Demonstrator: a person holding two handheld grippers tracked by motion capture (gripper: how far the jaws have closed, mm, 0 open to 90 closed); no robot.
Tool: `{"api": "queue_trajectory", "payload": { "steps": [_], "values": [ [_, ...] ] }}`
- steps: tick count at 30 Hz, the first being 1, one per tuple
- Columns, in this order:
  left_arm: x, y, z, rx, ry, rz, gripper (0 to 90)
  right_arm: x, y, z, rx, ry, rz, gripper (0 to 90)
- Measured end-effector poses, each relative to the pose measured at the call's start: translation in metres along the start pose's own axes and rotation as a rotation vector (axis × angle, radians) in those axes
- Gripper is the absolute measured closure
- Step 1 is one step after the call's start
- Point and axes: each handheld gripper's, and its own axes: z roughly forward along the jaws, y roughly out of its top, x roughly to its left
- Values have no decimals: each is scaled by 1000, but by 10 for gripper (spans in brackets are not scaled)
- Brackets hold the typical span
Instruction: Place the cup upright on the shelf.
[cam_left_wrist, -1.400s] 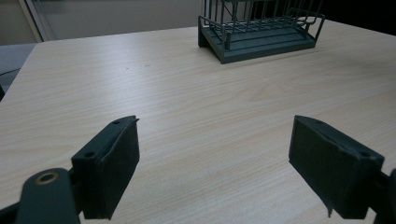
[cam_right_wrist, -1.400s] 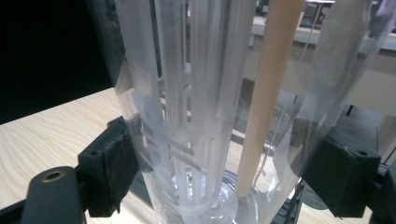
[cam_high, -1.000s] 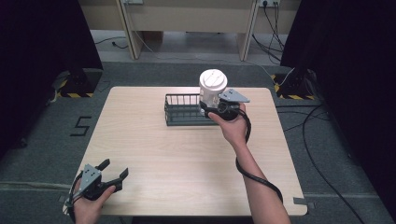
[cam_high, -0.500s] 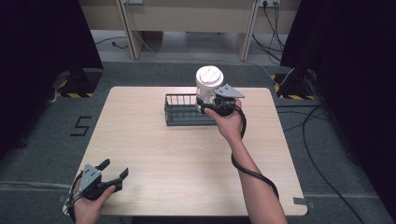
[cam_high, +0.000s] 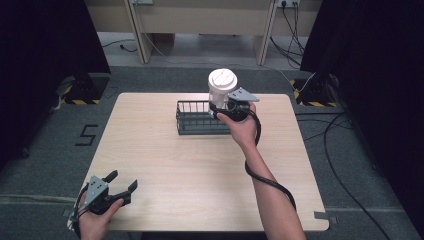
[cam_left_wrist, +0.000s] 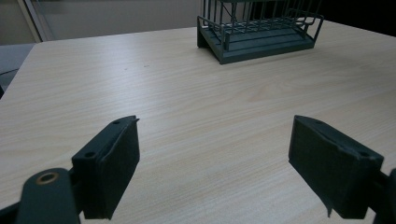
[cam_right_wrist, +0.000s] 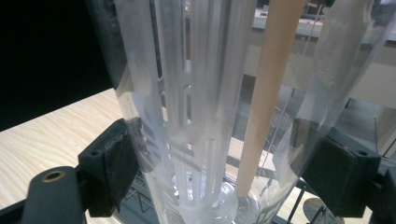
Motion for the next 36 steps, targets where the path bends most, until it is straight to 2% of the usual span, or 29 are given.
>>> {"api": "queue_trajectory", "payload": {
  "steps": [12, 36],
  "values": [
    [0, 0, 0, 0, -1, -2, 158, -3, 0, 11, 21, -9, 9, 189],
    [0, 0, 0, -5, -5, -8, 158, -1, 2, 36, 45, -18, 32, 189]
  ]
}}
